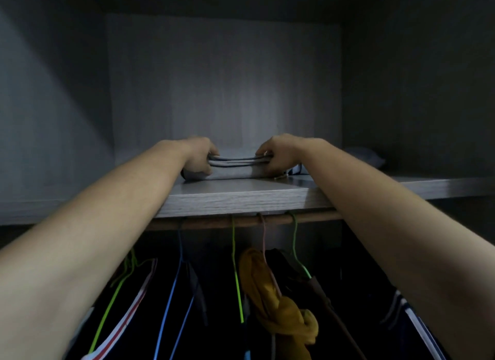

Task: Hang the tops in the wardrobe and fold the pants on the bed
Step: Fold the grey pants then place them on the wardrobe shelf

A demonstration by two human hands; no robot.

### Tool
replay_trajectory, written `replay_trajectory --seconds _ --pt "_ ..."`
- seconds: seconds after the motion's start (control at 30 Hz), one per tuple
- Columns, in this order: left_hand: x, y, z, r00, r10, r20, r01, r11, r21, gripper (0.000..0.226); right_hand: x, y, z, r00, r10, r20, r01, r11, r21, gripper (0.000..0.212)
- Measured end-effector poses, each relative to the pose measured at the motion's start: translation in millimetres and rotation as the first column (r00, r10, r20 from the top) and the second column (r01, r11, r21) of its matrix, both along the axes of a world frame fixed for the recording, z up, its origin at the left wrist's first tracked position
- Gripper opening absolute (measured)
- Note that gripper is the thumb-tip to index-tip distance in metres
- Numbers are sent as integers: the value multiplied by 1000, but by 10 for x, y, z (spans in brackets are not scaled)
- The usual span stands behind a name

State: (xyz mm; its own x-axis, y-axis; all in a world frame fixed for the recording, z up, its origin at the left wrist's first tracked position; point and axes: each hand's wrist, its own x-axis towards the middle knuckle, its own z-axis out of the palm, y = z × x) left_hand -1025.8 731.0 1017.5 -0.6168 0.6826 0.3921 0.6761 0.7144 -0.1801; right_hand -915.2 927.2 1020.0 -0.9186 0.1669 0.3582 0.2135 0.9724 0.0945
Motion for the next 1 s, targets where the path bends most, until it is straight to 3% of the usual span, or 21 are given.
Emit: replay_trajectory --seconds 0.03,0.1,0.2,0.3,0.53,0.73,1.0 --pt "45 -18 13 1000 -2 -21 4 999 54 51 47 -18 5 999 -14 -53 14 1000 -4 58" --pt "159 -76 59 976 40 -214 -2 985 174 52 176 -70 22 979 -62 -192 74 996 56 60" --pt "378 -165 137 855 82 -512 136 918 373 53 444 -178 8 904 -101 -416 189 966 176 63" --pt "646 -210 106 860 36 -510 241 851 466 59 753 -266 -106 802 -18 -598 212 943 255 65" --pt "1291 -194 -501 849 -68 -524 382 765 518 64 1482 -306 -682 655 114 -747 311 861 404 60" --pt "1819 201 -1209 820 -205 -534 519 659 544 62 2446 -86 -1301 621 -53 -782 485 809 331 59" --pt "2976 722 -2022 823 -393 -411 563 669 486 62 4096 40 -2090 681 -359 -638 642 711 286 62"
